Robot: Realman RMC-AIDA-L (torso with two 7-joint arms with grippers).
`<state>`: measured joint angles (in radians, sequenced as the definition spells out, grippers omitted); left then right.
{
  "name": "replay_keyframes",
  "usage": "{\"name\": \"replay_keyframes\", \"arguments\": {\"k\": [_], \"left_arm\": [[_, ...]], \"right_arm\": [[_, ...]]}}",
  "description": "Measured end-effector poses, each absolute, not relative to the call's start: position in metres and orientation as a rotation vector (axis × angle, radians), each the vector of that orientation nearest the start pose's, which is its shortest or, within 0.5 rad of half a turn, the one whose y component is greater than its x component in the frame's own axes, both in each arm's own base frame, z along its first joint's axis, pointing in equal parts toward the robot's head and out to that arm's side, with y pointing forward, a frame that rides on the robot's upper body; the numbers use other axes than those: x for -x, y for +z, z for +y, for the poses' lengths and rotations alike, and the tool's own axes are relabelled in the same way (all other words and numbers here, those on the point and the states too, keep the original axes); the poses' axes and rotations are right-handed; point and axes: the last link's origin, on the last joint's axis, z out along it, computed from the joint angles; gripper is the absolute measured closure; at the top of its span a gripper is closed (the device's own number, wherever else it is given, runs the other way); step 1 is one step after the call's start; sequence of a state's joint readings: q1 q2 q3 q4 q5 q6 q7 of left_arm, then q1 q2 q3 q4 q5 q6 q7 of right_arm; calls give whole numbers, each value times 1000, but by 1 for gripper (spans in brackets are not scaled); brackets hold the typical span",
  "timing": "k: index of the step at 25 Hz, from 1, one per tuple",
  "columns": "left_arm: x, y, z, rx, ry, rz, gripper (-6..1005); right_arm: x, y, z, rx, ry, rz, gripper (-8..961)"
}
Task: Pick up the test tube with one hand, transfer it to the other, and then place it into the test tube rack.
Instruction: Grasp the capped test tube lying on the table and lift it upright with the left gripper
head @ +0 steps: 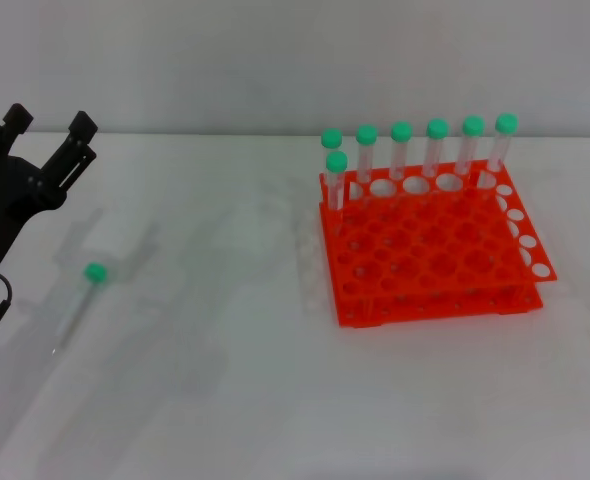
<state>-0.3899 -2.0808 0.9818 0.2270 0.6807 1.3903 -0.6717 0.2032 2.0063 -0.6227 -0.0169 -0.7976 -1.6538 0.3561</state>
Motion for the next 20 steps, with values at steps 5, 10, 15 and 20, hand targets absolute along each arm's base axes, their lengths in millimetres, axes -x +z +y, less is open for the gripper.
{"name": "replay_keyframes", "arguments": {"k": [5,10,15,20], "left_arm": [[308,29,326,1683,-1103,-530,112],[305,29,330,1687,-1108,-523,112],[302,29,334,1688,-1114,-517,113],[301,29,335,1690,-1116,-514,114]], "right_arm": [[-382,73,227,1394,827,380,247],[-382,74,227,1389,828,378,247],[-382,75,228,1382,827,377,247],[-382,75,228,1381,828,376,247]]}}
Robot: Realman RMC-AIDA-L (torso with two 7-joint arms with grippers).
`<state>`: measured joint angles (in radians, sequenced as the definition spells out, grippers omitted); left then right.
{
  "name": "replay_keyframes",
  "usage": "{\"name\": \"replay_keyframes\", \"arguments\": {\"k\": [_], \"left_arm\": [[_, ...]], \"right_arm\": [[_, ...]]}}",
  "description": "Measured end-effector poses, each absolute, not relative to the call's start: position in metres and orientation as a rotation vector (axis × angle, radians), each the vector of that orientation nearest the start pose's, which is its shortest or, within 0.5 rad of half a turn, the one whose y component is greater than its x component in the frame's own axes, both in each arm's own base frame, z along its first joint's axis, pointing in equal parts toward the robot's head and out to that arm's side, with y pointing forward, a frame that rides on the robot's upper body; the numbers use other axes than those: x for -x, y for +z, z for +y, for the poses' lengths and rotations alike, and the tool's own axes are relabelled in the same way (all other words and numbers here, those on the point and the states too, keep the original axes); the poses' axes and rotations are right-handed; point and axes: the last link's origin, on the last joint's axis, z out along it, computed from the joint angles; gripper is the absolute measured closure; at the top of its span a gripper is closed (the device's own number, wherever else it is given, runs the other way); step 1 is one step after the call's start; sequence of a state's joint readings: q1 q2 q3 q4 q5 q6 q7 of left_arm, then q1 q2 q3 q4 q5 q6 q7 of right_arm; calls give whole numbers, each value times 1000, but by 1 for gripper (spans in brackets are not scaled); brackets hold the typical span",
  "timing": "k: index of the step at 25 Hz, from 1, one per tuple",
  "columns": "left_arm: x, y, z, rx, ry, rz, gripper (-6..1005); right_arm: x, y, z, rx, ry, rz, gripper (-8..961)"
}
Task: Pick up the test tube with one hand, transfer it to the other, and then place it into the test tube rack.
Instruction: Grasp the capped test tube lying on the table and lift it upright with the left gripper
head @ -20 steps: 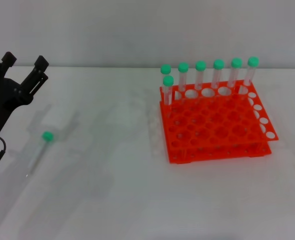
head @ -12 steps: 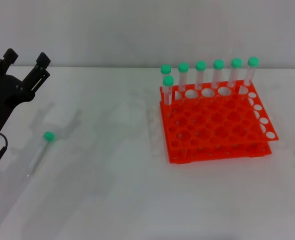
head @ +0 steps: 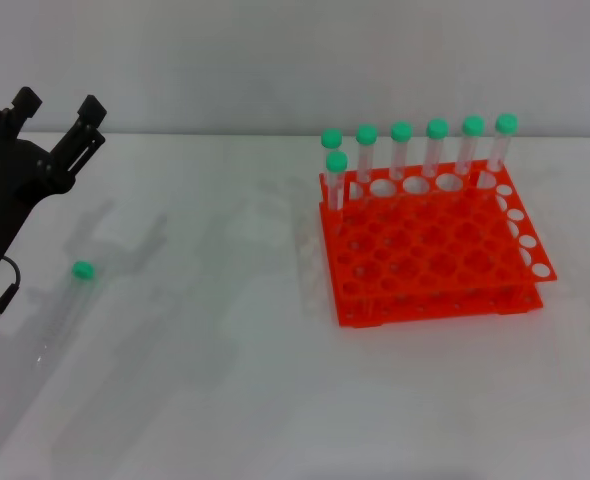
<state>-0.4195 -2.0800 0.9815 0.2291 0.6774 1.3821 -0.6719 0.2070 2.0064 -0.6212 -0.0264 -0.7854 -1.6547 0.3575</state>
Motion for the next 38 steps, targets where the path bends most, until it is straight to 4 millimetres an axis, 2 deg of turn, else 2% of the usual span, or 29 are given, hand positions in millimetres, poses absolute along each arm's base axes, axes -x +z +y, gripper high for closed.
{"name": "replay_keyframes", "arguments": {"k": [11,20,26,34,38], "left_arm": [[301,29,334,1696,-1128,-536,115],[308,33,334,1757,-1139,-619,117],[317,58,340,1875,-1105,-737,117],[315,104,345,1993,-970,-961,119],[314,127,349,2000,-871,-1099,119]], "right_arm": [[-383,76,228,1381,824,375,247],[-385,76,229,1384,808,384,248],[-386,78,231,1386,796,377,248],[-388,82,233,1377,785,374,248],[-388,83,233,1371,782,370,248]]}}
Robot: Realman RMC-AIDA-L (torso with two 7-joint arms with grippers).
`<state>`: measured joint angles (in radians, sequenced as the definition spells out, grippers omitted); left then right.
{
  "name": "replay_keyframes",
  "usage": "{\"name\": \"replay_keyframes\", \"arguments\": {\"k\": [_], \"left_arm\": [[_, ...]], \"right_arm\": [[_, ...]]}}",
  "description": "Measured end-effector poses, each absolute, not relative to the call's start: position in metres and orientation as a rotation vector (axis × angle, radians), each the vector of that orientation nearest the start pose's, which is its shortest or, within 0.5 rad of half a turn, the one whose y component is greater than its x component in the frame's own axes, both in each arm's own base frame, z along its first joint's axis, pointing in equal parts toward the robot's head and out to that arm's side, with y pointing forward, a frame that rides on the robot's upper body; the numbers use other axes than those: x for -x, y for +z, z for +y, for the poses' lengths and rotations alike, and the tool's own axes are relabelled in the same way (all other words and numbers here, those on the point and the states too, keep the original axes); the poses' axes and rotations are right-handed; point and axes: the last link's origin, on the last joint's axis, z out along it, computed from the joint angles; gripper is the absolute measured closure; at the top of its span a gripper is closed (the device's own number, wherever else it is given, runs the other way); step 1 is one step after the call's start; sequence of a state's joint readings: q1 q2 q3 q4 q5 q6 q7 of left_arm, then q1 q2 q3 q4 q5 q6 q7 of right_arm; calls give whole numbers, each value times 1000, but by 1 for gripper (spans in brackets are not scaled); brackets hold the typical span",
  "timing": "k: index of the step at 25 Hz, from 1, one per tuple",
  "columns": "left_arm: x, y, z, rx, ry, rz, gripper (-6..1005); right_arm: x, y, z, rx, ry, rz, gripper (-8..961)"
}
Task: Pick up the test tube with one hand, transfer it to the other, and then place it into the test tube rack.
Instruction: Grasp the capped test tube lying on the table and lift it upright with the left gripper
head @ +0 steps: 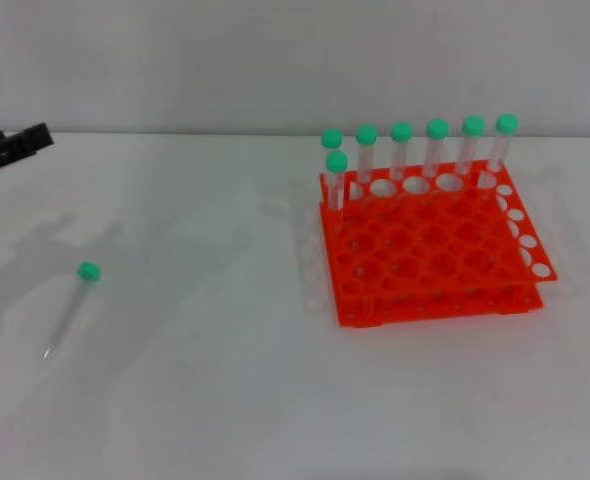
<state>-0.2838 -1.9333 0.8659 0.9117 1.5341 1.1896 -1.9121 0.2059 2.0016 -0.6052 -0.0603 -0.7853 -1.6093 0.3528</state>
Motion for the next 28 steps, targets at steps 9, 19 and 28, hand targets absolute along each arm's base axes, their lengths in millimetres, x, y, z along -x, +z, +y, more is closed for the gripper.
{"name": "replay_keyframes", "arguments": {"k": [9,19,28], "left_arm": [[297,137,365,2070,-450,-1420,120],[273,133,374,2088,-17,-1594,122],[275,119,370,2044,209,-1655,123]], "right_arm": [[-392,98,237,1337,749,339,248],[-397,123,252,1340,654,278,248],[-397,127,252,1345,594,220,248]]}}
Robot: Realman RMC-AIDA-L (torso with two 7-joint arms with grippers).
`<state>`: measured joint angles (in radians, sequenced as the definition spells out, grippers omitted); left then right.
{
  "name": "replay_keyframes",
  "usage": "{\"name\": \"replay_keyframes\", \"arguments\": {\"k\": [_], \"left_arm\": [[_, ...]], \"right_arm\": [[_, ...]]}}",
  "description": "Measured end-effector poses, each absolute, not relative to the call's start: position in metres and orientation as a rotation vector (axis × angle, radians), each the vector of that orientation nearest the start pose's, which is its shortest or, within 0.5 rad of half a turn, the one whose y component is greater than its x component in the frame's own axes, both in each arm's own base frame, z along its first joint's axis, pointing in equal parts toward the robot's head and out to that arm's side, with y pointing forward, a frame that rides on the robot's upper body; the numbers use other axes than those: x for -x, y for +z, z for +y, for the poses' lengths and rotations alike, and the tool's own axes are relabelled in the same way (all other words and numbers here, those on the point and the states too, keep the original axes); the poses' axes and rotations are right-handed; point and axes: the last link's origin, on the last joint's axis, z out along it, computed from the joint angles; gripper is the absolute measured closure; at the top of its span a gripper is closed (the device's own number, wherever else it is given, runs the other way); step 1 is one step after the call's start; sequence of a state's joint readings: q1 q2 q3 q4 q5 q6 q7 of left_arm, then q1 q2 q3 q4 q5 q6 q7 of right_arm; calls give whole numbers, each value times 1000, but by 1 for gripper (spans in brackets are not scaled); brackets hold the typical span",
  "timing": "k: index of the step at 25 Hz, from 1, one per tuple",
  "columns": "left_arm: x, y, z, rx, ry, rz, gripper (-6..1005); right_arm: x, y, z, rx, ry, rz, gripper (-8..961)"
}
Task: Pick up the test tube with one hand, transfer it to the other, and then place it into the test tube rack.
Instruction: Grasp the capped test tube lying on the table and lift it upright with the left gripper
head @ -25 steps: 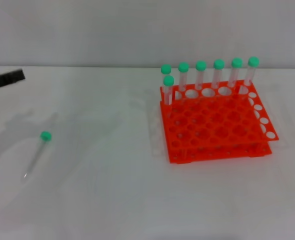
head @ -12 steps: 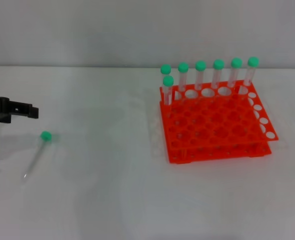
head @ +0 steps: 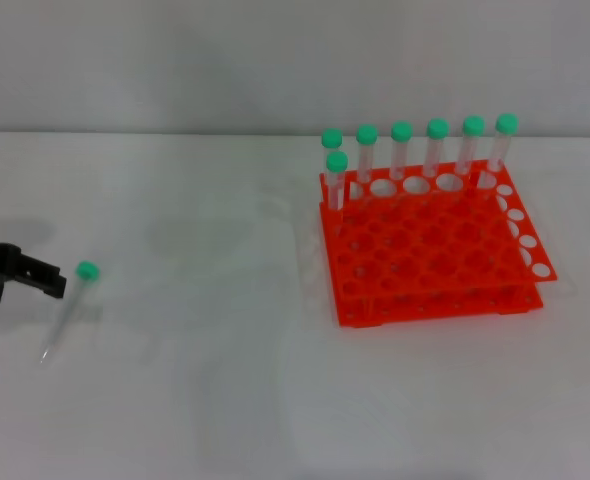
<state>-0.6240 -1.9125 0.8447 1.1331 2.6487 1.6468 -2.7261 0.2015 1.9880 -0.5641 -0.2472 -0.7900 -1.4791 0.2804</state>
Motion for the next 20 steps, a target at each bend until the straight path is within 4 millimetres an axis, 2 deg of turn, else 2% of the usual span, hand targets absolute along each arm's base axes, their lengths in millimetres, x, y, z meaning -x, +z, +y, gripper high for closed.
{"name": "replay_keyframes", "arguments": {"k": [7,12,20], "left_arm": [[294,107,360,2005,283,-1753,124],[306,98,355,1962,342,-1754,125],[310,98,360,1946,335,-1698,126]], "right_arm": [[-397,124,249,1334,594,224,248],[-396,120,252,1342,600,233,248],[-392,112,256,1361,619,247,248]]}}
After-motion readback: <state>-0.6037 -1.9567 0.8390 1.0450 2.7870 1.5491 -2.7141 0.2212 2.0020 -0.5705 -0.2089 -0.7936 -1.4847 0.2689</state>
